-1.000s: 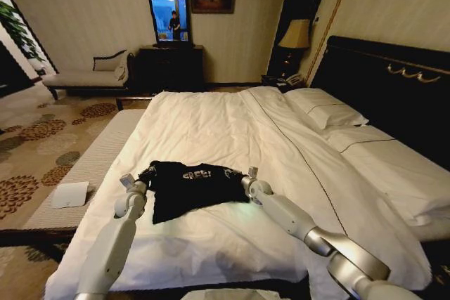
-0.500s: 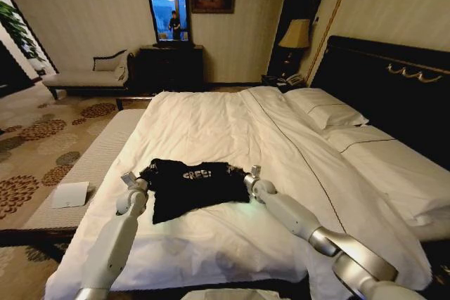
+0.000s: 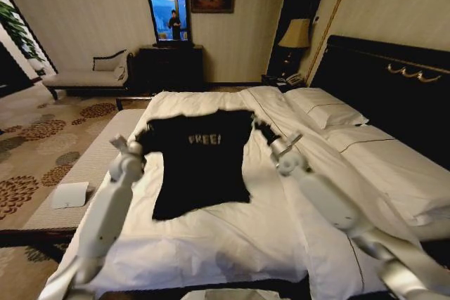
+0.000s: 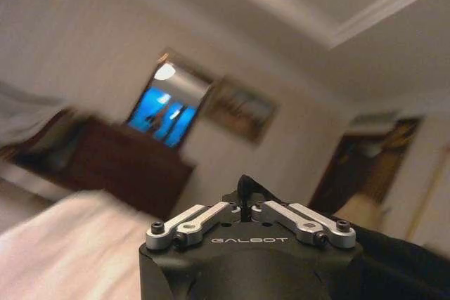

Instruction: Fold the clothes on the bed.

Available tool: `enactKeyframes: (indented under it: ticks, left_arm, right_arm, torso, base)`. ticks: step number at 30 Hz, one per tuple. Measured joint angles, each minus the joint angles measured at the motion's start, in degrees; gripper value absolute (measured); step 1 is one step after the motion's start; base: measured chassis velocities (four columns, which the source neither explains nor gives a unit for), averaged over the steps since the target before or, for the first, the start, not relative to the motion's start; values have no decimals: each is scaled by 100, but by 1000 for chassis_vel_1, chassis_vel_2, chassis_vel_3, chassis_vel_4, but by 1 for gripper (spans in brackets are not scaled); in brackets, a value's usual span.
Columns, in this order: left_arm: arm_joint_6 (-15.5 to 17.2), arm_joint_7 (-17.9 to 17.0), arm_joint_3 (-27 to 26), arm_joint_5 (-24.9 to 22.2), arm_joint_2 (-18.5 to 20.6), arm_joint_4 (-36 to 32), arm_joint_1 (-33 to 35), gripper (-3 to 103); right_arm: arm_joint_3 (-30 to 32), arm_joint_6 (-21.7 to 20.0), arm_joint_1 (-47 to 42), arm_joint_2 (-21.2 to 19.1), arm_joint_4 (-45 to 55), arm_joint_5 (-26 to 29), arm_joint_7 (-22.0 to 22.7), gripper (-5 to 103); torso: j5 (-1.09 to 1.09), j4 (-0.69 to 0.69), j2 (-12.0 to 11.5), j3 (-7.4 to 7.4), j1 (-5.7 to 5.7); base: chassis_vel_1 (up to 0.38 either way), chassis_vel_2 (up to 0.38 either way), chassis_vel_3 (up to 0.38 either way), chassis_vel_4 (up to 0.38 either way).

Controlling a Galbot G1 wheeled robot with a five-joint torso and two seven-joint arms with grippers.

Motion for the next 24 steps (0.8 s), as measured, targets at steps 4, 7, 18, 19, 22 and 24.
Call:
enactKeyframes:
  ticks: [4,7,18,19,22,24]
  left_arm:
    - [61,-203,-101,-423,289,-696,-270,2]
    - [111,-354,-265,-853,663,-1213,-393,2]
    - [154,-158,-2145,-1200,1866,-3468,2143,2]
    - [156,-147,-2444,-1266,1853,-3727,2527,2]
    - [168,-132,-2863,-1435,1851,-4035,2946,2]
    - [213,-135,-3642,-1926,1910,-4192,3415,2]
  right_arm:
    - [557,-70,24,-582,779,308,32,1]
    - [950,-86,59,-1076,1369,515,79,1]
    - [2572,-203,-2156,-1475,3176,224,689,1]
    - [2826,-254,-2453,-1441,3446,225,744,1]
    - [3385,-347,-2981,-1430,3848,263,781,1]
    - [4393,-502,-3850,-1421,3997,393,878,1]
  torso:
    - [-1,-3,0,-1,-1]
    - [-1,-4,1,-1,-2]
    - [1,5,1,0,-3]
    - [0,7,1,-1,-3]
    - [-5,5,2,-1,-3]
    - [-5,-2,2,-1,-3]
  base:
    - [0,0,0,0]
    - [0,0,0,0]
    - [0,0,0,0]
    - [0,0,0,0]
    - [0,0,0,0]
    - [0,0,0,0]
